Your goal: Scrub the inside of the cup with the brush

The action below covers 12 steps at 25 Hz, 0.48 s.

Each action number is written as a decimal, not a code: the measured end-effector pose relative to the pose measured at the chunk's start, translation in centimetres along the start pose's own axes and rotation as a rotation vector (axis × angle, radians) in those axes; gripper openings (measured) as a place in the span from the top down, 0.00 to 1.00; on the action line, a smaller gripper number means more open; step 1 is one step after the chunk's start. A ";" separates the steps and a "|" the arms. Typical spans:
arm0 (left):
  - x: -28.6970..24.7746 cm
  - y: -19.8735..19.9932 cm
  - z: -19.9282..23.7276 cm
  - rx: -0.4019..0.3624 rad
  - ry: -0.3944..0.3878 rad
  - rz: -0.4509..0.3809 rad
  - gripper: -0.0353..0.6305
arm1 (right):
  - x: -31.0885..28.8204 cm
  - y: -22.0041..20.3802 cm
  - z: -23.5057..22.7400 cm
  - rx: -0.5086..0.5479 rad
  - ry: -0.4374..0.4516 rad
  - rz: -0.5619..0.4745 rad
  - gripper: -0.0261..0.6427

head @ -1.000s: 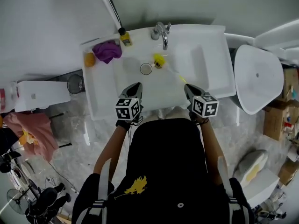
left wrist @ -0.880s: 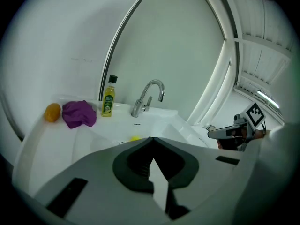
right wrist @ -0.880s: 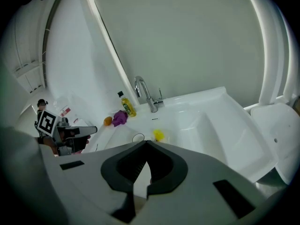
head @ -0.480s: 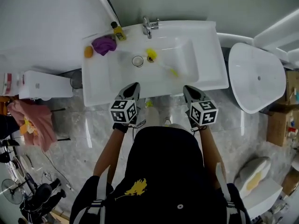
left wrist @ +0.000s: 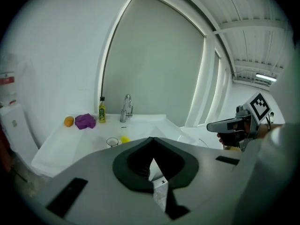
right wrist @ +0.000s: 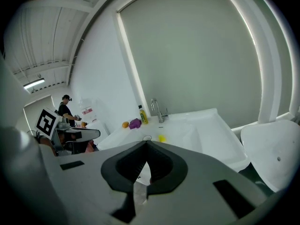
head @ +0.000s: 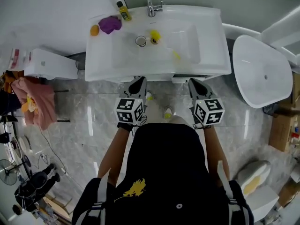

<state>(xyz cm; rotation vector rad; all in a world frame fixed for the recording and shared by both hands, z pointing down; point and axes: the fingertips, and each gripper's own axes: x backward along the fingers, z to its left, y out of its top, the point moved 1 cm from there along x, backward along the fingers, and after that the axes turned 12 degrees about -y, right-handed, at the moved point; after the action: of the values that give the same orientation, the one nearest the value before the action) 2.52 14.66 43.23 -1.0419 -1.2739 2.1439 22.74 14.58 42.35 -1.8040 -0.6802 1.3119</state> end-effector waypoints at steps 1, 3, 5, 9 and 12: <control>0.5 0.1 -0.4 -0.005 0.003 -0.009 0.92 | 0.5 0.1 0.0 0.008 -0.002 -0.009 0.92; 1.5 0.2 -1.0 -0.013 0.007 -0.020 0.92 | 1.3 0.2 0.0 0.014 -0.009 -0.025 0.92; 2.6 0.2 -1.1 -0.019 0.013 -0.026 0.92 | 1.9 0.5 0.2 0.011 -0.017 -0.040 0.92; 4.5 0.5 -1.1 -0.009 0.021 -0.054 0.92 | 3.0 0.9 1.0 0.012 -0.035 -0.056 0.92; 5.5 0.9 -0.7 -0.005 0.018 -0.063 0.92 | 3.4 1.2 2.4 0.008 -0.038 -0.057 0.92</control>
<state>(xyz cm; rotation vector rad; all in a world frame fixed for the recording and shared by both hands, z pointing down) -0.34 18.41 40.09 -1.0074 -1.2874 2.0816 21.53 17.31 39.21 -1.7452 -0.7405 1.3118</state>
